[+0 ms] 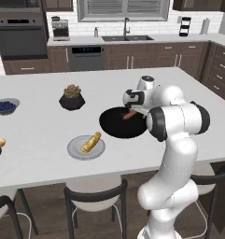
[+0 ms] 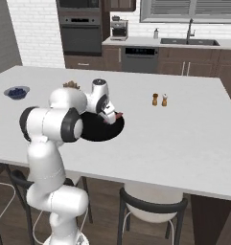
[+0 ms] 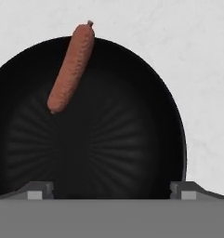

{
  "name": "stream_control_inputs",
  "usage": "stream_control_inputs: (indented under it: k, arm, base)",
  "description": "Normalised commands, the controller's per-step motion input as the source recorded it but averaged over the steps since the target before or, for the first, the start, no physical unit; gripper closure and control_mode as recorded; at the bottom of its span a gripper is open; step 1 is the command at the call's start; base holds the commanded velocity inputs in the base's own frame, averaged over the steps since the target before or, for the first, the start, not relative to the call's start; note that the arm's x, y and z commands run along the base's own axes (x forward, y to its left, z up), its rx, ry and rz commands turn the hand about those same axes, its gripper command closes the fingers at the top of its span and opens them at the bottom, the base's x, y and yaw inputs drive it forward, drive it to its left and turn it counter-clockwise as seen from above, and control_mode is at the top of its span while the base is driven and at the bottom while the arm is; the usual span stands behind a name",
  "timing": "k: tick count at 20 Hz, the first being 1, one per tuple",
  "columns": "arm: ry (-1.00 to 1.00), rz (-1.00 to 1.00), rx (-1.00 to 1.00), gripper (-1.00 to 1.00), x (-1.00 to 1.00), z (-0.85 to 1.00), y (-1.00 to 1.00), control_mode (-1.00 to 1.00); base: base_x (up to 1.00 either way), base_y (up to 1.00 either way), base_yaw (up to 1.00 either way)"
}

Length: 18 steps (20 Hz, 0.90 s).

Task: Place one bun and one sausage from the bowl on each plate.

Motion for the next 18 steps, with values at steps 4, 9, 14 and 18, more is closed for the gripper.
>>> stream_control_inputs:
  k: [4, 9, 14, 18]
  arm:
    - [0.00, 0.00, -0.08, -1.00, 0.69, -0.37, 0.10, -1.00]
    - [0.00, 0.00, -0.05, -1.00, 0.72, -0.34, 0.12, -1.00]
    - [0.03, 0.00, -0.06, -1.00, 0.63, -0.38, 0.08, -1.00]
    - [0.05, 0.00, -0.06, -1.00, 0.49, -0.41, 0.00, -1.00]
  base:
    - [0.00, 0.00, 0.00]
    - [0.00, 0.00, 0.00]
    - [0.00, 0.00, 0.00]
    - [0.00, 0.00, 0.00]
